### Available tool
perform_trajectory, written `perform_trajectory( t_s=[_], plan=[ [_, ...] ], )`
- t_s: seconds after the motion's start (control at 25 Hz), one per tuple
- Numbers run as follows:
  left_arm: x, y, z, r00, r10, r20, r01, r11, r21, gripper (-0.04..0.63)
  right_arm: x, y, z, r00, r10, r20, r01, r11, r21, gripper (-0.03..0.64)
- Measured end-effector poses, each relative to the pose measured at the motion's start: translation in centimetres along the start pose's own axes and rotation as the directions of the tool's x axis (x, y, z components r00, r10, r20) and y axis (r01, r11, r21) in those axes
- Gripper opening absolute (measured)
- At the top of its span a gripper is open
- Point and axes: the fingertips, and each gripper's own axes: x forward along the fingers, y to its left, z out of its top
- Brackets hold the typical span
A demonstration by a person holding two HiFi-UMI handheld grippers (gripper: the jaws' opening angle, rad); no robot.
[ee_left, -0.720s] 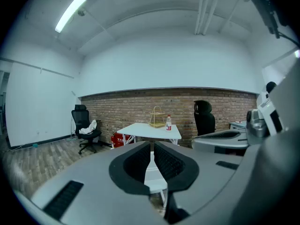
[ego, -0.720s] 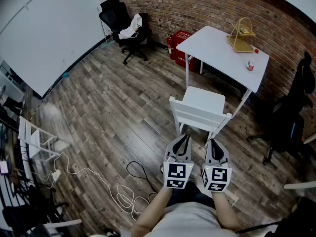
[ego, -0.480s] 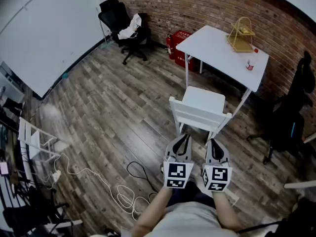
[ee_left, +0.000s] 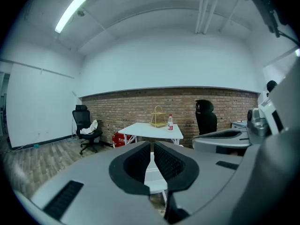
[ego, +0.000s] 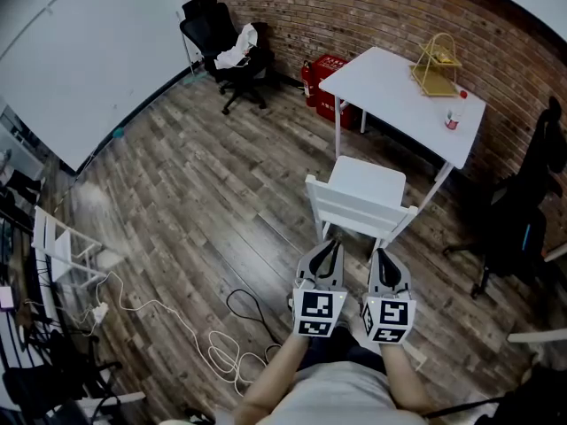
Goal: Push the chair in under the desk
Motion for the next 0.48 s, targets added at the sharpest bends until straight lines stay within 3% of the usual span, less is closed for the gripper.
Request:
perform_trajectory(
  t_s=[0.2, 0.48],
  plan=[
    [0.8, -0.1, 0.1, 1.000, 0.002, 0.000, -0.002, 1.000, -0.002, 0.035, 0.3, -0.2, 0.3, 1.000, 0.000, 0.011, 0.001, 0.998, -0.061, 0.017],
    [2.7, -0.8, 0.5, 1.000, 0.008, -0.004, -0.008, 1.000, 0.009, 0.035, 1.3, -2.2, 0.1, 1.000, 0.000, -0.002, 0.000, 0.998, -0.068, 0.017]
  ],
)
